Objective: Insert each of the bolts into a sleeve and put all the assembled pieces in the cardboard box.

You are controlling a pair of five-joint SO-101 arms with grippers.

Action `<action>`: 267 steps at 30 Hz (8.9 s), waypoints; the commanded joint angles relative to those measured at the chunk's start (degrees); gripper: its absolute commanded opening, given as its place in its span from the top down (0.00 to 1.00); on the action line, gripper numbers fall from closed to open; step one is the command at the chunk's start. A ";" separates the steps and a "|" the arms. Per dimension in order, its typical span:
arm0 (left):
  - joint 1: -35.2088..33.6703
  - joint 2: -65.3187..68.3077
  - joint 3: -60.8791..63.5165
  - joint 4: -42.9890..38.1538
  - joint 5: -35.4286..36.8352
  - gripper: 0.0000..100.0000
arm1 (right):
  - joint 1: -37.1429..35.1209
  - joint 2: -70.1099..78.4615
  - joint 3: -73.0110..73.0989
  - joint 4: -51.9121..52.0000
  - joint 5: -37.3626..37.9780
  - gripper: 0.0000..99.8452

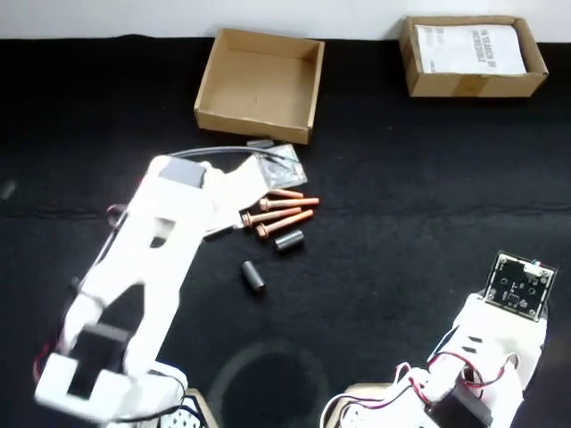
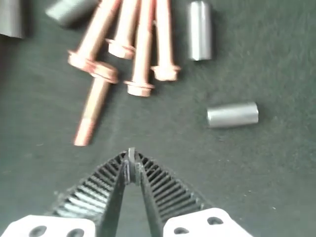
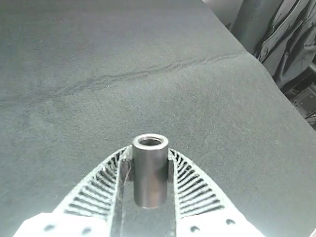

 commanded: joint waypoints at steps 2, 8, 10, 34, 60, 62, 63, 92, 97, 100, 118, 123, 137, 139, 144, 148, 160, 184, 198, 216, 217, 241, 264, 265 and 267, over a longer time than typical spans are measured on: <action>0.48 9.80 -6.90 -1.05 -0.62 0.89 | 0.57 -0.40 2.07 -3.74 0.70 0.99; -2.42 21.85 -20.53 -1.14 -7.91 0.88 | 0.57 -0.40 5.14 -7.87 0.79 0.99; -4.09 25.63 -26.07 -0.79 -9.67 0.88 | 0.66 -0.40 6.02 -8.48 0.88 0.99; 0.92 43.12 -48.48 10.81 -12.48 0.88 | 0.66 -0.40 15.25 -15.87 2.02 0.99; 0.04 45.93 -52.70 22.86 -12.22 0.99 | -1.27 -0.40 14.55 -16.13 1.93 0.99; 0.22 43.03 -56.57 28.66 -12.13 0.99 | -2.33 -0.40 14.46 -16.13 1.85 0.99; 0.22 41.19 -58.24 29.98 -11.87 0.99 | -2.68 -0.40 14.46 -16.04 1.76 0.99; 5.67 -42.07 -19.91 18.90 45.98 0.99 | -58.07 -0.31 -0.13 -15.43 -41.67 0.99; 5.76 -53.14 -0.04 -0.35 47.21 0.99 | -70.99 -0.31 2.24 -15.43 -41.58 0.99; 6.11 -58.68 12.26 -13.36 47.21 0.99 | -76.00 -0.31 3.82 -15.43 -40.97 0.99; 23.69 -56.57 34.51 -46.33 47.38 0.99 | -70.11 -0.40 11.56 -21.32 -30.33 0.99; 23.34 -50.86 33.98 -51.69 58.64 0.99 | -67.12 -0.40 11.56 -22.64 -30.33 0.99; 19.91 -47.16 19.74 -50.81 66.46 0.99 | -67.03 -0.40 12.00 -22.64 -30.42 0.99; 20.00 -47.16 19.74 -49.05 66.55 0.99 | -67.03 -0.40 13.85 -24.13 -30.42 0.99; 19.91 -47.08 21.76 -48.62 71.65 0.99 | -67.03 -0.40 16.92 -28.44 -30.42 0.99; 19.91 -47.08 23.69 -49.05 71.74 0.99 | -67.03 -0.31 17.10 -29.85 -34.73 0.99; 20.00 -46.55 26.86 -51.25 71.82 0.99 | -67.03 -0.31 19.30 -29.93 -35.87 0.99; 25.63 -46.55 30.64 -54.33 71.74 0.99 | -67.03 -0.31 19.30 -29.93 -36.04 0.99; 21.93 -43.12 30.64 -56.44 71.47 0.99 | -66.95 -0.31 18.77 -29.76 -36.04 0.99; 27.82 -43.38 40.22 -56.35 71.82 0.99 | -65.01 -0.31 18.59 -32.40 -35.52 0.99; 28.09 -43.38 40.57 -56.35 71.82 0.99 | -64.40 -0.31 18.42 -32.40 -35.52 0.99; 30.99 -43.47 8.75 5.98 71.30 0.63 | -61.76 0.22 14.37 -31.87 -36.04 0.99; 20.79 -80.57 3.91 18.90 55.91 0.99 | -60.26 47.87 -33.98 -25.19 -40.88 0.99; 17.80 -81.98 6.20 18.81 55.21 0.99 | -60.26 50.15 -36.62 -25.10 -40.88 0.99; 10.86 -84.79 10.95 18.55 53.89 0.99 | -60.26 54.81 -42.42 -24.92 -40.88 0.99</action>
